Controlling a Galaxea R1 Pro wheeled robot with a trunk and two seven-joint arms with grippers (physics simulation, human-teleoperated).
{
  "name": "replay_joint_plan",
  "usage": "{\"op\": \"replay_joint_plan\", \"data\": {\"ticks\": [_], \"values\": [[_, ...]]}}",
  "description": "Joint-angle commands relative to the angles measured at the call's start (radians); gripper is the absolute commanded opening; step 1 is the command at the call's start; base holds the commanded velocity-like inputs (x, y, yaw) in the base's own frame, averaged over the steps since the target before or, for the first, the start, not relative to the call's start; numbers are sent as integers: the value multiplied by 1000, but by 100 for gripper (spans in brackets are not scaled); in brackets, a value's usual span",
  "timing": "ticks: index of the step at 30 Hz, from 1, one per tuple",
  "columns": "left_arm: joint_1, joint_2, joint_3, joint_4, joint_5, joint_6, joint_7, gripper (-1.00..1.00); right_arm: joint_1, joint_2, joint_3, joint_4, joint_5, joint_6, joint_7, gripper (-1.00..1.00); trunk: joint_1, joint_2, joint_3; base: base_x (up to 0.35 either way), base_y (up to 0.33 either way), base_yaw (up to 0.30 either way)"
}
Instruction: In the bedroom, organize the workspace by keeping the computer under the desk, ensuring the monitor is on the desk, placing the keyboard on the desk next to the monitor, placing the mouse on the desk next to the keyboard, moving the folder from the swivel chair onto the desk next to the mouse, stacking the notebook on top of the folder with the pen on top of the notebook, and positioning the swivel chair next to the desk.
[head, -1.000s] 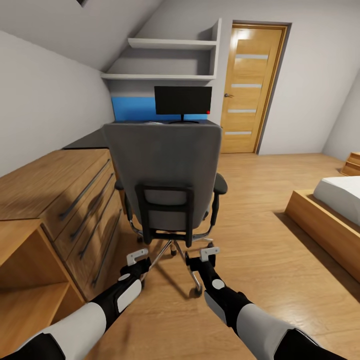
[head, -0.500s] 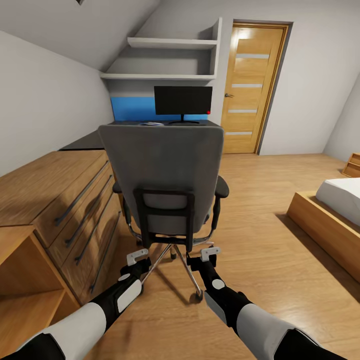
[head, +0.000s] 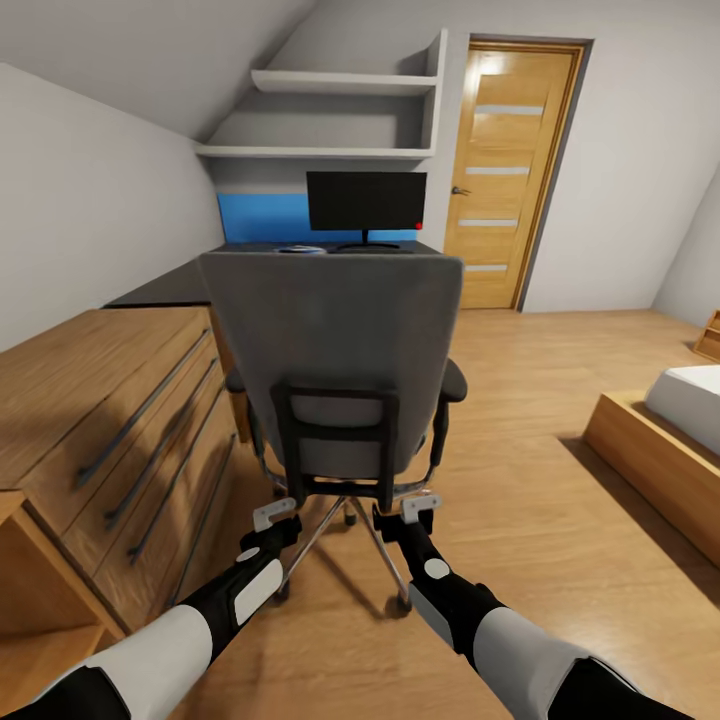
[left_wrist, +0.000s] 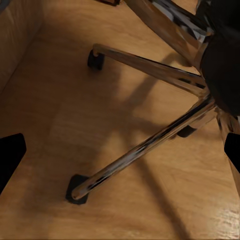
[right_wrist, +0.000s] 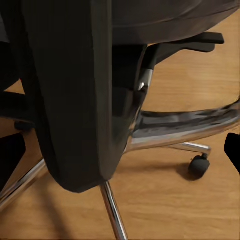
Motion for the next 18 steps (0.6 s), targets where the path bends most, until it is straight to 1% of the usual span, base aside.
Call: {"op": "replay_joint_plan", "data": {"ticks": [1,10,18], "values": [[-2,0,-9,-1,5,-6,4,100,-1,0,9,1,-6,-3,-6,100,0,0,-1,293,0,0],[-1,0,-9,-1,5,-6,4,100,-1,-1,7,0,-6,-3,-6,100,0,0,-1,307,0,-2],[-1,0,-9,-1,5,-6,4,100,-1,-2,6,1,-7,-3,-6,100,0,0,-1,320,0,-63]]}}
